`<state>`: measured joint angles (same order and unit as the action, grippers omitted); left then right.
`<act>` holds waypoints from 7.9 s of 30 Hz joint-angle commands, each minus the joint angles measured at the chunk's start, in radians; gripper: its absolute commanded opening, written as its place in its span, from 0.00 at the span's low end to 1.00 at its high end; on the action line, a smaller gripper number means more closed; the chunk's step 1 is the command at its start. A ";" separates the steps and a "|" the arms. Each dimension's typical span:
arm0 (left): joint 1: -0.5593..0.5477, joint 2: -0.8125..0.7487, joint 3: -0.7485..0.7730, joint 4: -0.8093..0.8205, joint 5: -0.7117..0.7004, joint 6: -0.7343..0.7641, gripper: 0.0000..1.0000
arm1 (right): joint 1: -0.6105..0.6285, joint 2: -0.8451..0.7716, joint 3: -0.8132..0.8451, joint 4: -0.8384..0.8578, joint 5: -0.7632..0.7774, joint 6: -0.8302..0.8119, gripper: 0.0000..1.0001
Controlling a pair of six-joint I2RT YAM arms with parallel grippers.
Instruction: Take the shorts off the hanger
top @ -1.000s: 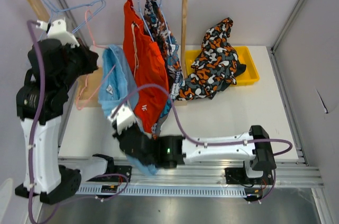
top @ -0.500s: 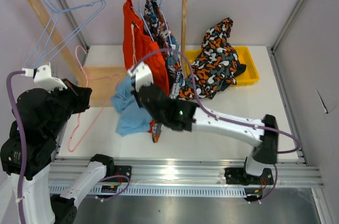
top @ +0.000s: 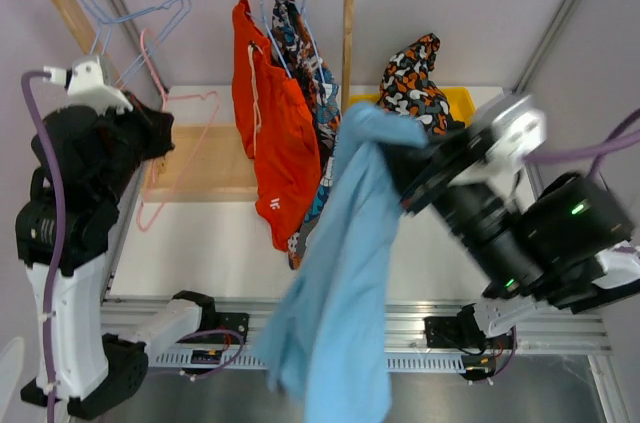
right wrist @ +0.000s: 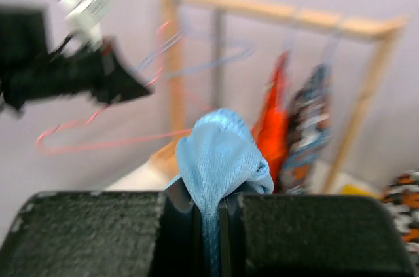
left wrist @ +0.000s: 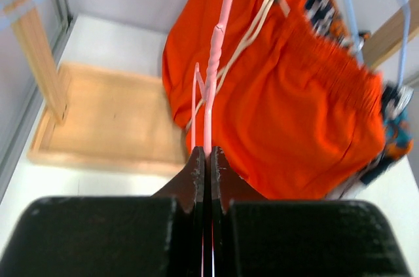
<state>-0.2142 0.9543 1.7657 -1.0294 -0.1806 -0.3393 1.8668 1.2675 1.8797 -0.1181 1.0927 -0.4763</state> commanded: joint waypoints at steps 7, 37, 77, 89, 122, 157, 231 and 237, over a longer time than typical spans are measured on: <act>-0.005 0.380 0.478 0.140 0.030 0.109 0.00 | -0.262 0.003 0.219 -0.123 -0.011 -0.075 0.00; 0.076 0.699 0.440 0.319 -0.026 0.106 0.06 | -0.898 -0.091 -0.074 -0.528 -0.451 0.375 0.00; 0.136 0.212 -0.077 0.399 0.104 0.082 0.99 | -1.701 0.885 0.098 0.198 -0.987 0.740 0.00; -0.026 0.279 0.067 0.385 0.196 0.043 0.99 | -1.684 0.417 -0.401 0.207 -0.731 0.742 0.99; -0.194 0.810 0.520 0.408 0.032 -0.043 0.26 | -1.534 -0.553 -0.872 -0.183 -0.679 0.814 1.00; -0.203 0.526 0.585 0.293 0.020 -0.032 0.00 | -0.554 0.354 -0.084 0.075 -0.640 0.470 0.99; -0.180 0.656 0.663 0.161 -0.103 0.088 0.00 | 0.496 -0.091 -0.516 -0.162 0.351 0.410 0.00; -0.125 0.718 0.686 0.242 -0.077 0.089 0.00 | 0.493 -0.173 -0.616 -0.242 0.343 0.616 0.00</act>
<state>-0.3763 1.6596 2.3863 -0.8989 -0.2489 -0.2699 2.3550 1.1587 1.2911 -0.3225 1.3766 0.0013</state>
